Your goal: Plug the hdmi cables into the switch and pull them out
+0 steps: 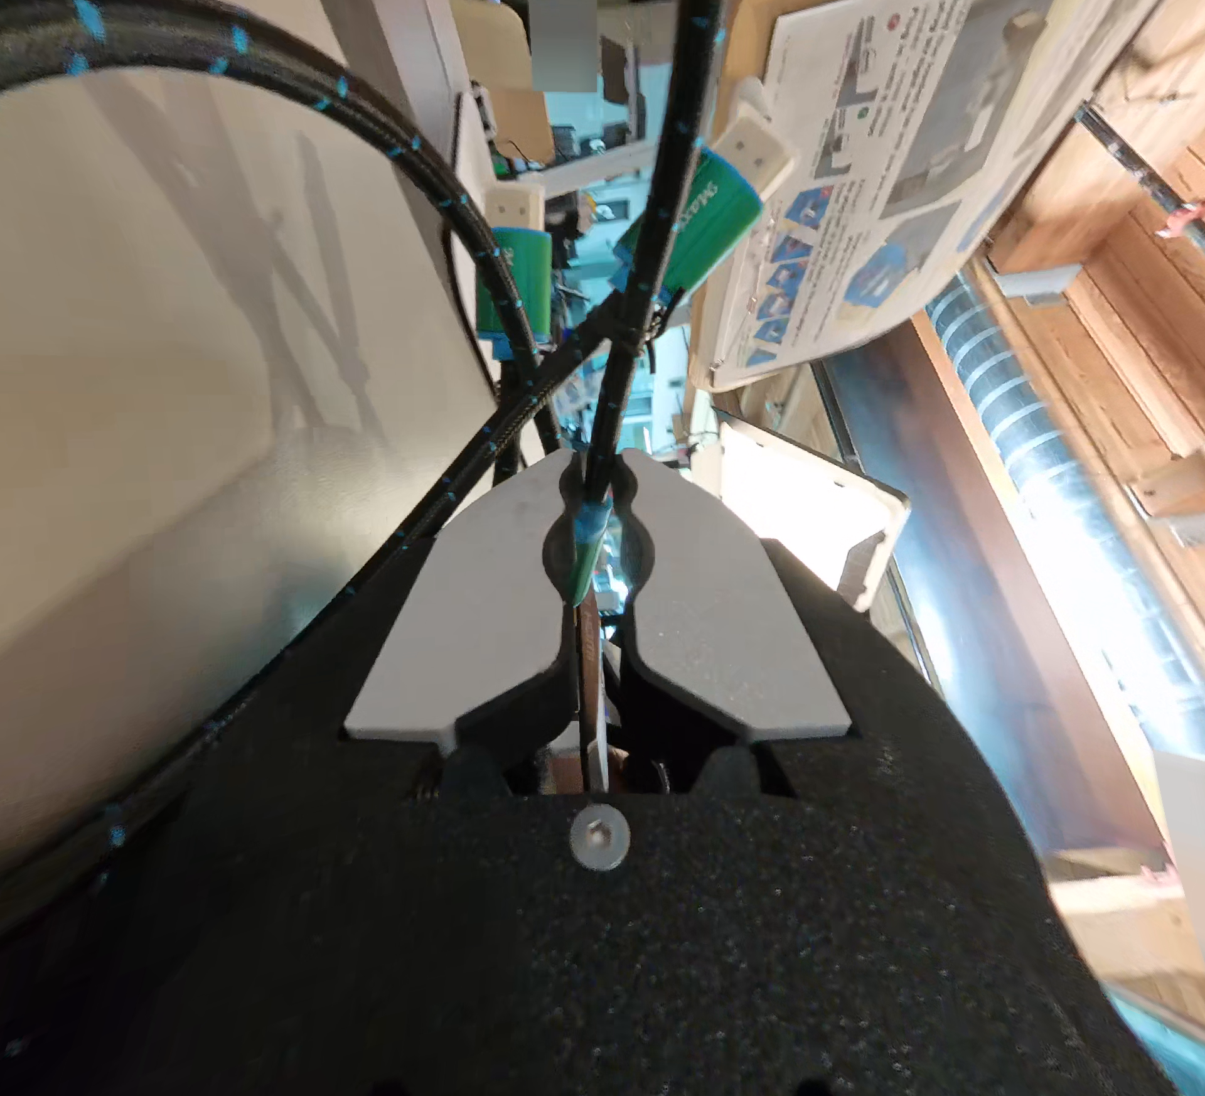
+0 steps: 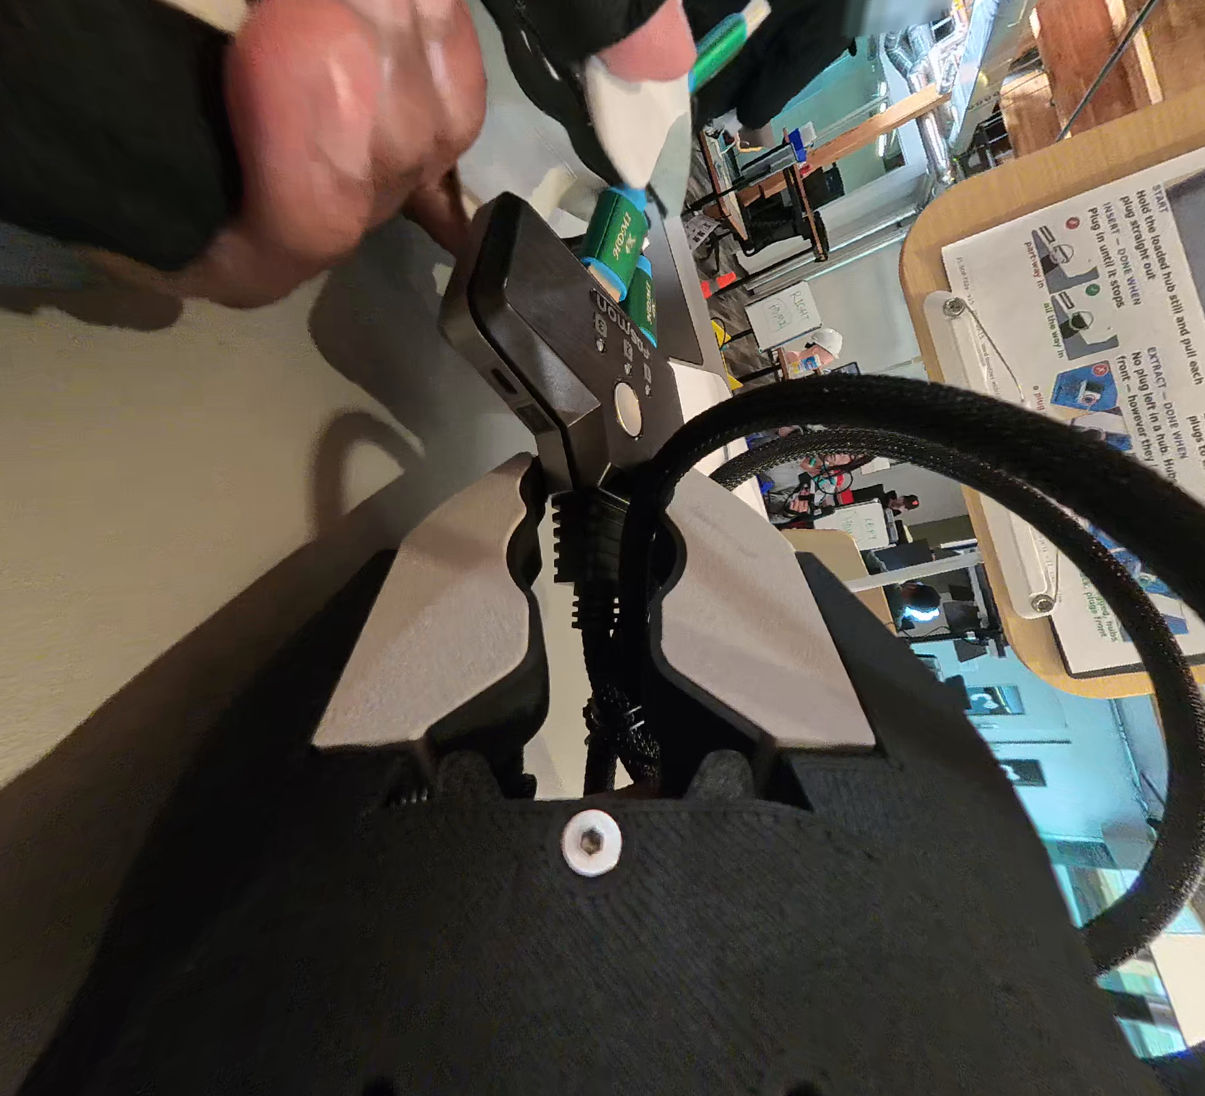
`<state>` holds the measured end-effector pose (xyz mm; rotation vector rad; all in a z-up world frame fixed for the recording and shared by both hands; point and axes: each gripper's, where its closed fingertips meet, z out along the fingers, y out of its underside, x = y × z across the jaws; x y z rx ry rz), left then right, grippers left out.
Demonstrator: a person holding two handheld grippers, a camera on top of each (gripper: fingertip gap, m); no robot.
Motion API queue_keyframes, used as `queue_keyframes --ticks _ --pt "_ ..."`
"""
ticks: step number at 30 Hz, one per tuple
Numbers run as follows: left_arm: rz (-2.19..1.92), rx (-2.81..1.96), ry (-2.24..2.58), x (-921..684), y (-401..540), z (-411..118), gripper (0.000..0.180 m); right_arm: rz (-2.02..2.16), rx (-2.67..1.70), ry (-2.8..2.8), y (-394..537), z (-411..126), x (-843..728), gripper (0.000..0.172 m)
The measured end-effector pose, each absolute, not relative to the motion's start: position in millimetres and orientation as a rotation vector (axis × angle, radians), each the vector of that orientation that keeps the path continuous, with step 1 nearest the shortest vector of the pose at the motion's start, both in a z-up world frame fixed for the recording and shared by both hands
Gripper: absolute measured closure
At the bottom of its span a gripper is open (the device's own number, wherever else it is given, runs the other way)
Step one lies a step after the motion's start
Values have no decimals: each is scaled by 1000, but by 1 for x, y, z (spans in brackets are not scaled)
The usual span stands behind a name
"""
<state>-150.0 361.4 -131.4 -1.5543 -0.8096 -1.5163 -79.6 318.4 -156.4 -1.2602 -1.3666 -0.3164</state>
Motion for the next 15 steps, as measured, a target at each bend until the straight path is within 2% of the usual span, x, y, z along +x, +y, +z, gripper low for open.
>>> queue_keyframes --ticks 7,15 --pt "-1667 -1575 -516 -140 350 -112 163 -302 -1273 -1365 320 -157 -77 142" --pt "-1581 -1678 -359 -134 346 -112 155 -285 -1261 -1377 319 -157 -75 141"
